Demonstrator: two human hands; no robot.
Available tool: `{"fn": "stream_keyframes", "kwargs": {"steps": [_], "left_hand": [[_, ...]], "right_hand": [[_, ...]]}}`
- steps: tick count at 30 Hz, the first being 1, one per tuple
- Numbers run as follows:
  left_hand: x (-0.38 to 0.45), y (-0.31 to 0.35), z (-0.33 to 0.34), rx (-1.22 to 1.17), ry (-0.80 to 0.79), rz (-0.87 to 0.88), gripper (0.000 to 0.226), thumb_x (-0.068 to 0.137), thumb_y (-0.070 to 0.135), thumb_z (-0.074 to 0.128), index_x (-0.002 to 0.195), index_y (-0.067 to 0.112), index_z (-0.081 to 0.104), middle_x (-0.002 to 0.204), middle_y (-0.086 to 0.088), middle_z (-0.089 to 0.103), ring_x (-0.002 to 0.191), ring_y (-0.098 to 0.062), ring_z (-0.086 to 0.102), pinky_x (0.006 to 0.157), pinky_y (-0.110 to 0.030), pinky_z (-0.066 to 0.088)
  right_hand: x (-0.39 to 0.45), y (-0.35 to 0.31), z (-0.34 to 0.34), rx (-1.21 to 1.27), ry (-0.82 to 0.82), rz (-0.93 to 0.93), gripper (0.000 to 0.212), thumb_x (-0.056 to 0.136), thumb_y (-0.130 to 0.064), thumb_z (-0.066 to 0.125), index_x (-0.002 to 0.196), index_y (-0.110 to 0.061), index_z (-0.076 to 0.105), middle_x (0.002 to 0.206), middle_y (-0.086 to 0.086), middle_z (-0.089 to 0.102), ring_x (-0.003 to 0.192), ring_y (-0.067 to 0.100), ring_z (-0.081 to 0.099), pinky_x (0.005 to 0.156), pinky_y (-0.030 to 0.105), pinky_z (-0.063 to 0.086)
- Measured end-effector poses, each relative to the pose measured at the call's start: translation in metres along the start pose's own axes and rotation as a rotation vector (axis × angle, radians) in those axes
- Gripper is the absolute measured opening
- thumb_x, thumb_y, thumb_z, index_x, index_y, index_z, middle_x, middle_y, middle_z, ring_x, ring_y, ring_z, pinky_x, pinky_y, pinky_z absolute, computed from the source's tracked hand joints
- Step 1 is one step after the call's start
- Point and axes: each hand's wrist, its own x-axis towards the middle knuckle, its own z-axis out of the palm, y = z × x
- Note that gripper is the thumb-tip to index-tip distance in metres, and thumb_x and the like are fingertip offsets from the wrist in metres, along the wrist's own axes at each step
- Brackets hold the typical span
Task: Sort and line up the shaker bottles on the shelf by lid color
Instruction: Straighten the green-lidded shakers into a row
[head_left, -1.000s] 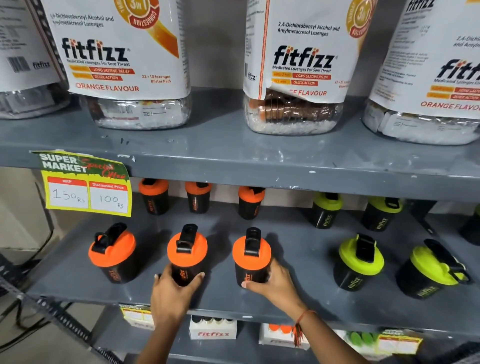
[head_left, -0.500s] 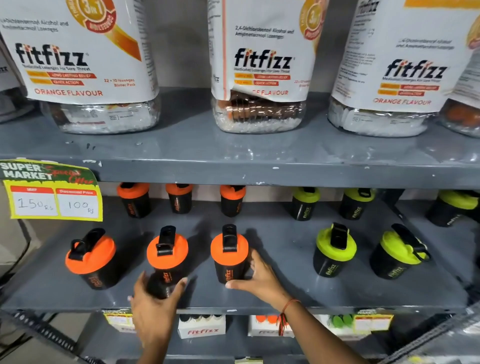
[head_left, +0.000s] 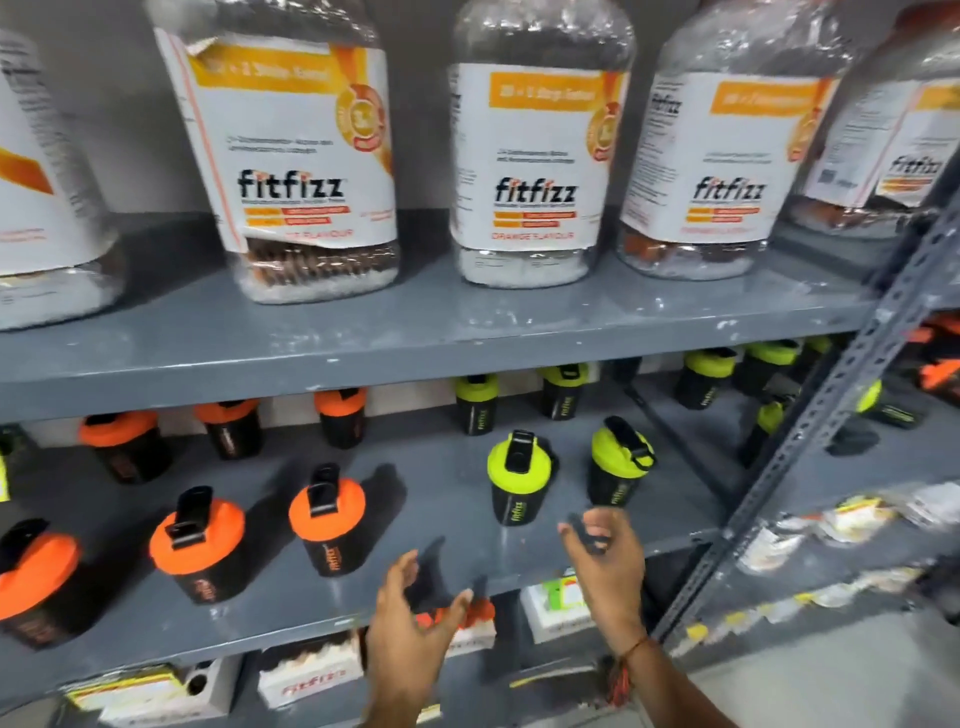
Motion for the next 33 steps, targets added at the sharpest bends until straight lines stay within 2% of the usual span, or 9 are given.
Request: {"fn": "stream_keyframes", "kwargs": {"steps": [4, 9, 15, 17, 20, 24, 26, 30, 33], "left_hand": [[0.018, 0.015, 0.043, 0.03, -0.183, -0.085, 0.104, 0.055, 0.048, 0.089, 0.144, 0.025, 0.038, 0.139, 0.001, 0.055, 0.128, -0.018, 0.052, 0.103, -0.038, 0.044], [0.058, 0.021, 0.093, 0.043, -0.176, -0.132, 0.119, 0.04, 0.07, 0.074, 0.145, 0.029, 0.035, 0.143, 0.0, 0.051, 0.136, -0.027, 0.041, 0.109, -0.047, 0.039], [0.093, 0.024, 0.127, 0.118, -0.133, -0.109, 0.106, 0.038, 0.075, 0.076, 0.13, 0.033, 0.045, 0.125, 0.002, 0.064, 0.126, -0.031, 0.048, 0.1, -0.05, 0.045], [0.095, 0.027, 0.132, 0.171, -0.108, -0.119, 0.099, 0.041, 0.073, 0.073, 0.126, 0.03, 0.047, 0.122, -0.004, 0.065, 0.126, -0.035, 0.046, 0.097, -0.049, 0.046], [0.091, 0.027, 0.137, 0.222, -0.064, -0.12, 0.085, 0.048, 0.066, 0.073, 0.12, 0.029, 0.048, 0.116, -0.006, 0.066, 0.128, -0.039, 0.043, 0.095, -0.049, 0.047], [0.083, 0.026, 0.137, 0.212, -0.004, -0.132, 0.071, 0.055, 0.056, 0.08, 0.113, 0.028, 0.051, 0.106, -0.003, 0.066, 0.122, -0.036, 0.049, 0.092, -0.048, 0.049], [0.075, 0.029, 0.138, 0.213, 0.051, -0.112, 0.066, 0.058, 0.05, 0.082, 0.113, 0.027, 0.054, 0.104, -0.002, 0.069, 0.12, -0.034, 0.051, 0.095, -0.048, 0.048], [0.065, 0.028, 0.139, 0.225, 0.089, -0.088, 0.062, 0.062, 0.048, 0.08, 0.116, 0.03, 0.055, 0.109, 0.004, 0.07, 0.123, -0.03, 0.049, 0.099, -0.05, 0.046], [0.066, 0.023, 0.137, 0.234, 0.056, -0.102, 0.067, 0.06, 0.055, 0.075, 0.118, 0.033, 0.051, 0.114, 0.009, 0.068, 0.125, -0.03, 0.047, 0.095, -0.048, 0.049]], "right_hand": [[0.05, 0.021, -0.037, -0.026, -0.008, 0.077, 0.054, 0.068, -0.02, 0.09, 0.109, -0.028, 0.055, 0.107, 0.001, 0.059, 0.101, 0.026, 0.06, 0.091, 0.049, 0.051], [0.119, 0.077, -0.048, -0.111, -0.238, 0.156, 0.08, 0.045, -0.058, 0.094, 0.114, -0.041, 0.057, 0.118, -0.003, 0.069, 0.113, 0.019, 0.065, 0.097, 0.047, 0.053], [0.147, 0.089, -0.047, -0.183, -0.404, 0.159, 0.07, 0.063, -0.026, 0.094, 0.122, -0.024, 0.056, 0.116, -0.002, 0.072, 0.104, 0.007, 0.066, 0.086, 0.021, 0.049], [0.151, 0.093, -0.045, -0.204, -0.407, 0.14, 0.068, 0.064, -0.026, 0.093, 0.121, -0.021, 0.058, 0.11, -0.003, 0.074, 0.095, -0.008, 0.065, 0.079, 0.01, 0.05], [0.152, 0.096, -0.042, -0.218, -0.399, 0.136, 0.065, 0.063, -0.028, 0.093, 0.118, -0.018, 0.061, 0.107, -0.003, 0.075, 0.092, -0.011, 0.065, 0.083, 0.014, 0.053], [0.153, 0.092, -0.043, -0.259, -0.386, 0.106, 0.057, 0.065, -0.023, 0.092, 0.113, -0.012, 0.064, 0.099, -0.001, 0.074, 0.078, -0.025, 0.058, 0.066, -0.004, 0.042], [0.152, 0.092, -0.047, -0.28, -0.389, 0.091, 0.055, 0.064, -0.024, 0.092, 0.11, -0.012, 0.065, 0.098, -0.001, 0.075, 0.078, -0.02, 0.061, 0.068, -0.001, 0.044], [0.145, 0.09, -0.055, -0.313, -0.368, 0.053, 0.051, 0.062, -0.026, 0.093, 0.104, -0.014, 0.067, 0.095, 0.0, 0.075, 0.084, -0.003, 0.065, 0.082, 0.028, 0.054], [0.144, 0.088, -0.056, -0.3, -0.366, 0.04, 0.053, 0.061, -0.028, 0.092, 0.105, -0.015, 0.066, 0.096, 0.0, 0.075, 0.087, 0.012, 0.069, 0.084, 0.03, 0.054]]}}
